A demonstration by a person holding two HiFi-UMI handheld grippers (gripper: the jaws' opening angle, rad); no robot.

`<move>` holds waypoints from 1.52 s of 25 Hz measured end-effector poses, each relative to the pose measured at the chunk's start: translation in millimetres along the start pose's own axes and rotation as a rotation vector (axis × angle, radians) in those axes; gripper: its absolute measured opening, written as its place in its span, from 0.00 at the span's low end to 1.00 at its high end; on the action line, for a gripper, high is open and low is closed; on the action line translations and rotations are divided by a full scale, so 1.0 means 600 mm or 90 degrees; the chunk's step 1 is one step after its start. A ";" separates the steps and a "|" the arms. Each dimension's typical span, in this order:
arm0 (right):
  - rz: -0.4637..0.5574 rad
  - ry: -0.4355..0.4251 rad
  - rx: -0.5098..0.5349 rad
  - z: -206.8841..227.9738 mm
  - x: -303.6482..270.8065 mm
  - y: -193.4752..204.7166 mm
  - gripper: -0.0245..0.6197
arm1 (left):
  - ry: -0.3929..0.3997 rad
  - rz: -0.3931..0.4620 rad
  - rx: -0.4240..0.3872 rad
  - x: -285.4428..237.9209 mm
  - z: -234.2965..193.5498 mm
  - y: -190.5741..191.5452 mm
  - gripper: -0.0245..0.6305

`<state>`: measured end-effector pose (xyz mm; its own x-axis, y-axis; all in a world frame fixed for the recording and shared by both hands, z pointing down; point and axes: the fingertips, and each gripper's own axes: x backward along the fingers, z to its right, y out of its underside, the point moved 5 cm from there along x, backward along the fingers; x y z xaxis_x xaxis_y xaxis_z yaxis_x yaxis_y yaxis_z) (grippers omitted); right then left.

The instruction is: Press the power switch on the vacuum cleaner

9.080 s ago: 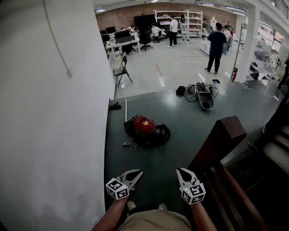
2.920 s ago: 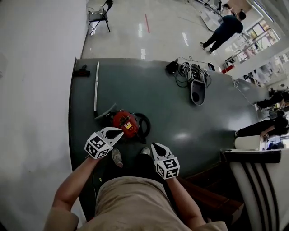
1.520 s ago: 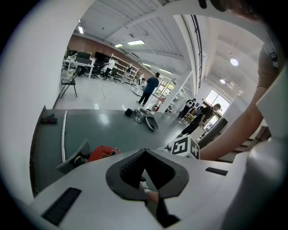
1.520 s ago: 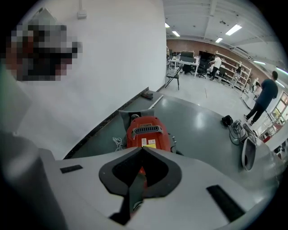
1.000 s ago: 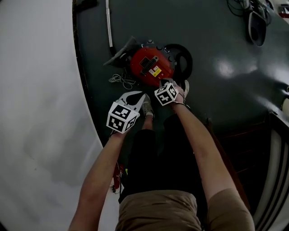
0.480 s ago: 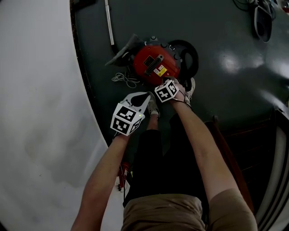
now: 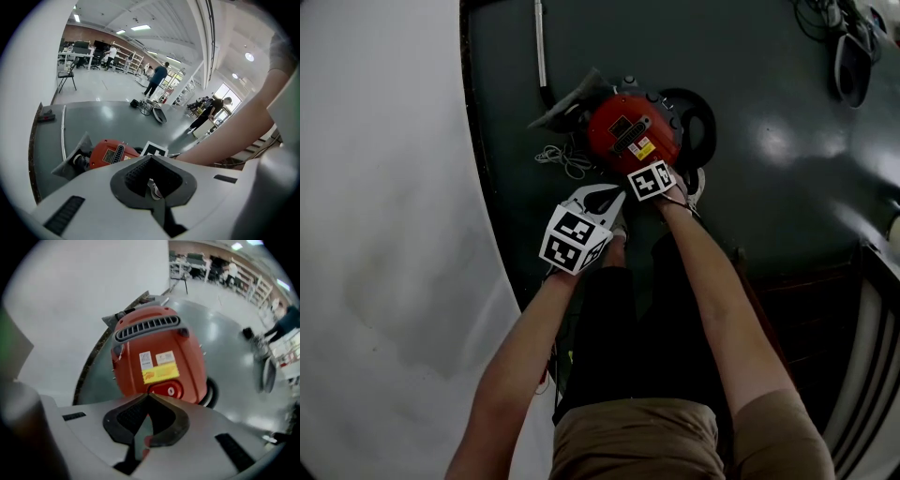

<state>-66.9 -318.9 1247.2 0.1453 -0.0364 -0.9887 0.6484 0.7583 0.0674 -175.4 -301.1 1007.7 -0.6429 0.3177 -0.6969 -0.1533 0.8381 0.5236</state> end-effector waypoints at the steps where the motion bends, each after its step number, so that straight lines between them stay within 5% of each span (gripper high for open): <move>1: -0.004 -0.037 -0.043 0.009 0.008 0.003 0.05 | -0.002 0.006 0.003 0.008 0.004 -0.007 0.05; 5: 0.089 -0.156 -0.131 0.009 0.118 0.011 0.05 | -0.007 0.034 0.005 0.059 0.026 -0.041 0.04; 12: 0.203 -0.172 -0.264 0.055 0.326 0.069 0.05 | -0.004 0.044 -0.012 0.174 0.091 -0.086 0.05; 18: 0.332 -0.161 -0.246 0.031 0.527 0.032 0.05 | 0.002 0.087 -0.008 0.299 0.135 -0.138 0.05; 23: 0.466 -0.101 -0.194 0.040 0.716 -0.023 0.05 | 0.017 0.136 -0.008 0.393 0.167 -0.173 0.04; 30: 0.661 -0.088 -0.160 0.044 1.007 -0.047 0.05 | 0.028 0.244 -0.081 0.525 0.224 -0.277 0.05; 34: 0.805 0.061 -0.104 0.063 1.172 -0.029 0.05 | 0.048 0.266 -0.125 0.550 0.274 -0.368 0.05; 38: 0.902 0.125 -0.074 0.073 1.303 -0.005 0.05 | 0.086 0.299 -0.210 0.598 0.371 -0.467 0.05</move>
<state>77.4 -378.1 480.2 0.4960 0.8624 -0.1009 -0.0180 0.1264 0.9918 -195.9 -323.0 502.0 -0.7849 0.5444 -0.2961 -0.0405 0.4318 0.9011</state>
